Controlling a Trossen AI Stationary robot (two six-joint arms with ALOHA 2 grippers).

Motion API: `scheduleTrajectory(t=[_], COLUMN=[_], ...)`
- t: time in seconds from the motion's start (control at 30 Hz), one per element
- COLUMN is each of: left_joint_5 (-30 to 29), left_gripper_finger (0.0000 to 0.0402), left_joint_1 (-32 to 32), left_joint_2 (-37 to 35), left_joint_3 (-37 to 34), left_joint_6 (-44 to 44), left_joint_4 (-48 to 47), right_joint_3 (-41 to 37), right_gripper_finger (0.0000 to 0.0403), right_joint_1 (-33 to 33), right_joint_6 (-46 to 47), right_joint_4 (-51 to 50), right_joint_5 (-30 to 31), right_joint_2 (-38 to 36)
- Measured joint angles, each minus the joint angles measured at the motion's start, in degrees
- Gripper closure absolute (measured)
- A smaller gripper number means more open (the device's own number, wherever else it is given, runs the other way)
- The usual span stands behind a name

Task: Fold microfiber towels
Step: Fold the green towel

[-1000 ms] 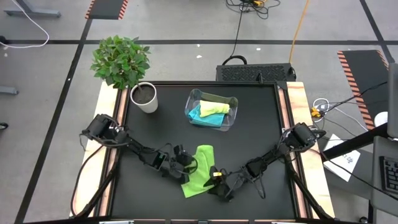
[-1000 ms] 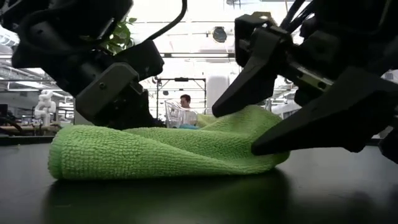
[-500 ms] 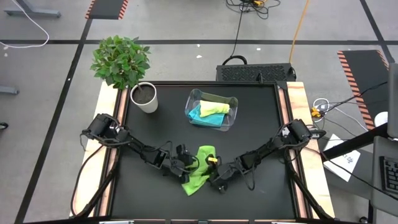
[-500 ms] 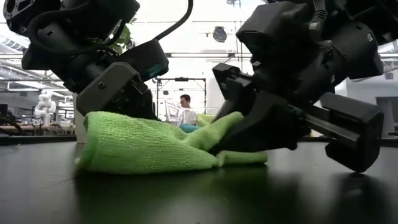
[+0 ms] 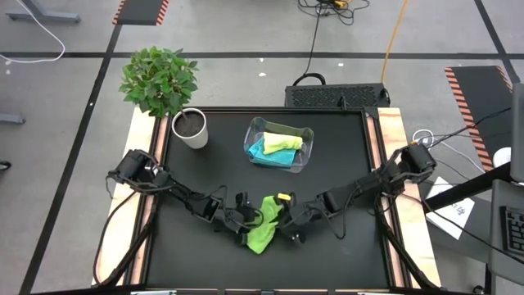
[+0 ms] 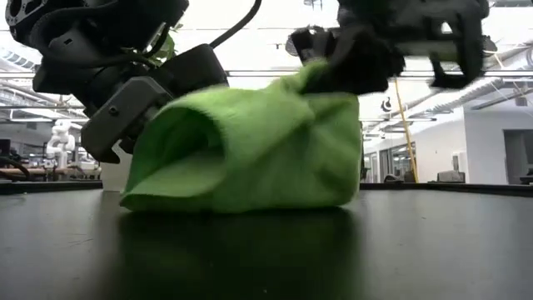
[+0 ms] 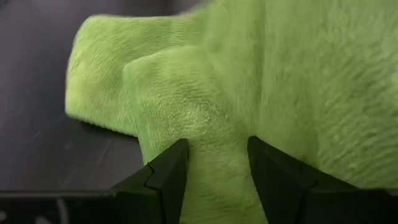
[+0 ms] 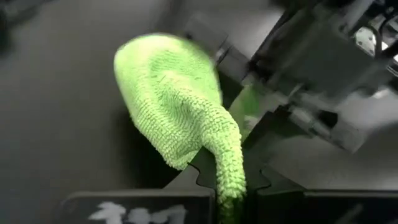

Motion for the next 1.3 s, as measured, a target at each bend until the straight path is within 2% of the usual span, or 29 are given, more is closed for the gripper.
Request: scheduleTrajectory(t=[0.13,0.27,0.5,0.6,0.7,0.8,0.9,1.07,1.3], left_joint_5=[0.6,-0.1,-0.3,-0.2,0.2,-1.8,-3.4,-7.6,-12.8], left_gripper_finger=[0.0227,0.0233,0.0300,0.0327,0.0348,0.0359,0.0353,0.0321,0.0285], left_joint_1=[-0.8,-1.5,-2.1,-2.1,-2.4,-3.0,-3.5,-4.6,-6.1], left_joint_2=[0.1,0.1,3.7,4.4,4.7,4.8,4.7,3.1,-2.8], left_joint_3=[-0.2,-0.2,0.0,0.0,0.0,-0.1,-0.1,-0.2,-0.4], left_joint_6=[2.5,3.4,4.4,5.3,7.1,7.4,7.4,8.9,9.3], left_joint_4=[1.9,2.4,6.2,8.1,9.4,10.5,10.9,9.5,-0.7], right_joint_3=[2.9,3.3,3.4,3.4,3.4,3.4,3.4,3.4,3.4], right_gripper_finger=[0.0397,0.0398,0.0398,0.0398,0.0398,0.0398,0.0398,0.0399,0.0399], right_joint_1=[-4.1,-8.7,-15.1,-17.2,-19.5,-21.0,-21.4,-21.3,-21.0], right_joint_6=[2.5,3.0,6.1,7.5,9.1,10.1,10.1,10.1,10.7], right_joint_4=[-4.5,-4.1,-1.2,-0.4,-0.1,-0.2,-1.3,-1.8,-2.3], right_joint_5=[-6.4,-13.3,-24.1,-25.5,-29.3,-32.6,-32.8,-33.8,-34.3], right_joint_2=[-1.3,0.1,3.7,5.2,6.4,7.1,7.0,7.0,7.0])
